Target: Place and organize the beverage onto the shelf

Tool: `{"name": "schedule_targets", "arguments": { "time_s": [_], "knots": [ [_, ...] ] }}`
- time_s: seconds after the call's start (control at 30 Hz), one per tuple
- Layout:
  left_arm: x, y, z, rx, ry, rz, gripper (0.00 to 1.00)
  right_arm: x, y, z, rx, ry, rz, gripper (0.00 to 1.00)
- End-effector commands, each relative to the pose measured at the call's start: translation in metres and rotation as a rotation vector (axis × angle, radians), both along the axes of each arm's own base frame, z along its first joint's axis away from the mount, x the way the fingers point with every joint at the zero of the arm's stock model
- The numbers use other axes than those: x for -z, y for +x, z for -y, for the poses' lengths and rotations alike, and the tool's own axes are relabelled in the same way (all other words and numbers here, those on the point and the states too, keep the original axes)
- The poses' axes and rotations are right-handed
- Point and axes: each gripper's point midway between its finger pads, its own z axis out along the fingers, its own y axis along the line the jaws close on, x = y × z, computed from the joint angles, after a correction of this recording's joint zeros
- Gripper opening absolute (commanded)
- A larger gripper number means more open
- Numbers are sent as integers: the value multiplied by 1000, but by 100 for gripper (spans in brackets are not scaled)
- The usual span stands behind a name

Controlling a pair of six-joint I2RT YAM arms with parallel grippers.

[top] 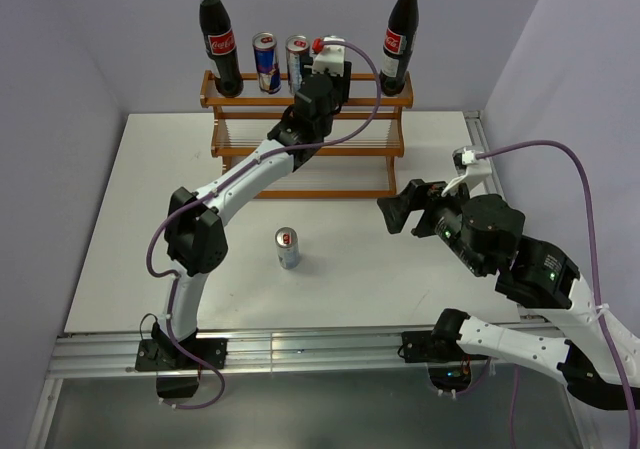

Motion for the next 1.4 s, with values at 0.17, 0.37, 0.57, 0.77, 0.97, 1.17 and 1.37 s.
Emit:
{"name": "schedule_targets", "arguments": {
  "time_s": [0.17,0.37,0.57,0.77,0.97,1.17,1.37],
  "knots": [
    [-7,1,-22,-30,-12,17,0,-8,5,-9,-12,35,20,97],
    [-5,2,-26,-49,-10,17,0,-9,4,-10,-20,39,23,97],
    [-1,-1,-25,-26,5,7,0,-8,5,-14,-28,37,23,97],
    [5,-2,-22,-12,16,-11,24,-10,6,-18,-38,34,22,97],
    [7,-7,-22,11,24,-19,50,-9,6,-21,-50,36,21,97],
    [13,-11,-17,38,-8,-44,60,-11,8,-26,-64,28,21,97],
    [23,-14,-13,66,-9,-63,66,-7,7,-28,-76,27,15,97]
  ]
}}
